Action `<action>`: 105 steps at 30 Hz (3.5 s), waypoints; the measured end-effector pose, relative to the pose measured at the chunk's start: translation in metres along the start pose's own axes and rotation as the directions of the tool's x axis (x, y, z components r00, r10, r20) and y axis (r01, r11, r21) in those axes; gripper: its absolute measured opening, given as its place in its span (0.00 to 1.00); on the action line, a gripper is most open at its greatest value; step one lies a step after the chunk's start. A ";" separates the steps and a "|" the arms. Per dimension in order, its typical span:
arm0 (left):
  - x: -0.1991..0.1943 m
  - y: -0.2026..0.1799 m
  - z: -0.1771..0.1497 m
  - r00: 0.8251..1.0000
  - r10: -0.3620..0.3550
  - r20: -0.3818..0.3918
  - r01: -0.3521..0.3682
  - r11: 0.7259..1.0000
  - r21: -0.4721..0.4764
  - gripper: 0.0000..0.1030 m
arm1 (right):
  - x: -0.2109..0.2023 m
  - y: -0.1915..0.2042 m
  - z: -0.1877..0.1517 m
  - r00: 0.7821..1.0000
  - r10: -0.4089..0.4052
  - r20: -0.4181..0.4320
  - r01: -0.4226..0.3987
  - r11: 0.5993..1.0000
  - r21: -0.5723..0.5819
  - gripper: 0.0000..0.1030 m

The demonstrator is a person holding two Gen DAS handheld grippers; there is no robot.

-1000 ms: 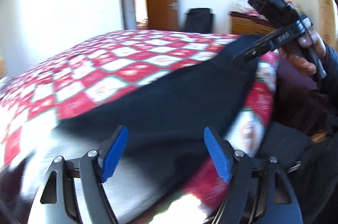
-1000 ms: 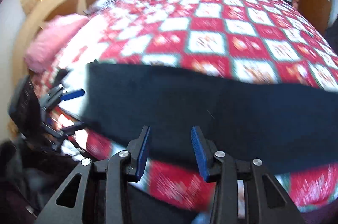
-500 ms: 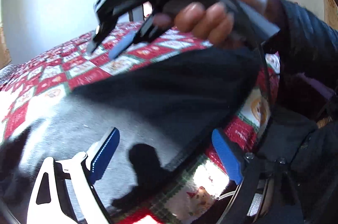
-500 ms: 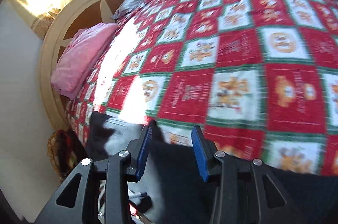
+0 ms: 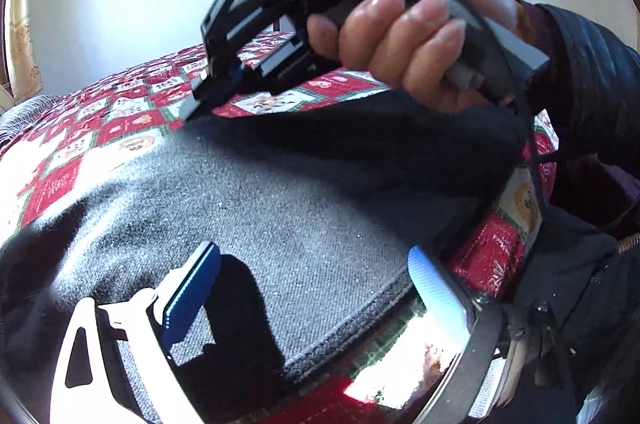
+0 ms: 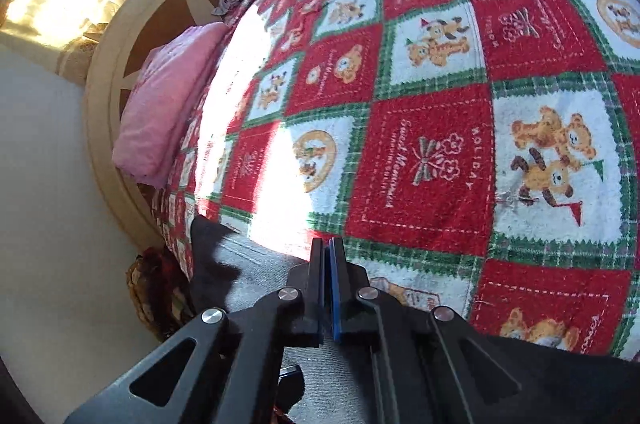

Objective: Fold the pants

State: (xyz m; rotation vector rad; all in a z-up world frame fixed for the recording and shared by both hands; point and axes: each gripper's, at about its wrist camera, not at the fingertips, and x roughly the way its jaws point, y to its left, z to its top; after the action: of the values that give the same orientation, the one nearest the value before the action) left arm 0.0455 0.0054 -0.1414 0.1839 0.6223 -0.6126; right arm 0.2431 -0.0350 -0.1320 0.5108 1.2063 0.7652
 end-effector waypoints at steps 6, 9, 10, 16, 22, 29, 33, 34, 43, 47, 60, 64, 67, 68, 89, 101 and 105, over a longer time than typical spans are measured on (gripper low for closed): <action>0.003 -0.006 -0.001 1.000 0.022 -0.015 -0.022 1.000 0.012 0.98 | -0.004 0.005 0.005 0.996 -0.068 0.049 0.069 0.997 -0.015 0.01; 0.004 -0.007 -0.001 1.000 0.023 -0.017 -0.023 1.000 0.014 0.99 | 0.005 -0.007 0.004 0.993 -0.115 0.032 0.116 0.993 -0.008 0.01; 0.001 -0.007 -0.003 1.000 0.024 -0.016 -0.024 1.000 0.015 0.99 | 0.008 -0.010 0.003 0.993 -0.120 0.018 0.120 0.993 -0.012 0.01; 0.000 -0.007 -0.004 1.000 0.022 -0.017 -0.022 1.000 0.011 1.00 | -0.011 -0.006 -0.010 0.987 -0.153 0.040 0.156 0.985 -0.068 0.03; 0.000 -0.008 -0.004 0.999 0.029 -0.016 -0.029 0.999 0.013 1.00 | -0.059 -0.004 -0.060 0.976 -0.205 0.069 0.214 0.960 -0.179 0.34; -0.001 -0.011 0.000 0.999 0.047 -0.021 -0.048 0.999 -0.003 1.00 | -0.073 -0.040 -0.099 0.981 -0.175 0.078 0.187 0.964 -0.188 0.53; -0.005 -0.005 0.008 0.998 0.065 -0.016 -0.066 0.995 -0.072 1.00 | -0.115 -0.045 -0.101 0.964 -0.188 0.186 0.213 0.969 -0.127 0.53; -0.008 -0.003 0.010 0.997 0.073 -0.007 -0.073 0.993 -0.087 1.00 | -0.131 -0.048 -0.103 0.956 -0.202 0.215 0.232 0.965 -0.125 0.53; -0.024 0.017 0.013 0.985 0.170 0.041 -0.160 0.972 -0.171 1.00 | -0.345 -0.144 -0.163 0.763 -0.430 0.482 0.407 0.900 0.158 0.53; -0.023 0.017 0.010 0.982 0.186 0.021 -0.178 0.963 -0.200 1.00 | -0.427 -0.195 -0.194 0.652 -0.554 0.518 0.431 0.832 0.348 0.53; -0.014 0.004 0.004 0.984 0.177 -0.021 -0.178 0.963 -0.201 1.00 | -0.448 -0.274 -0.194 0.660 -0.638 0.397 0.508 0.768 0.391 0.43; -0.014 0.003 0.002 0.984 0.177 -0.023 -0.178 0.963 -0.202 1.00 | -0.448 -0.282 -0.195 0.658 -0.630 0.412 0.494 0.775 0.395 0.41; -0.016 0.005 0.003 0.983 0.182 -0.023 -0.183 0.960 -0.210 1.00 | -0.446 -0.279 -0.196 0.663 -0.628 0.408 0.502 0.777 0.379 0.37; -0.016 0.005 0.003 0.983 0.181 -0.020 -0.181 0.960 -0.213 1.00 | -0.446 -0.279 -0.196 0.664 -0.628 0.406 0.500 0.776 0.383 0.27; -0.021 0.020 0.007 0.979 0.204 -0.007 -0.200 0.949 -0.244 1.00 | -0.449 -0.195 -0.196 0.663 -0.496 0.560 0.386 0.868 0.312 0.14; -0.024 0.024 0.010 0.980 0.198 0.014 -0.189 0.954 -0.232 1.00 | -0.369 -0.105 -0.159 0.751 -0.375 0.544 0.362 0.922 0.136 0.14; -0.025 0.022 0.011 0.983 0.182 0.026 -0.172 0.959 -0.226 1.00 | -0.332 -0.084 -0.146 0.788 -0.341 0.512 0.348 0.933 0.086 0.14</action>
State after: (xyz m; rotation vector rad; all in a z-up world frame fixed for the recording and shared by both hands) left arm 0.0481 0.0317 -0.1182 0.0145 0.6170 -0.3694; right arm 0.0712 -0.3477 -0.0249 0.4312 0.7488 0.2832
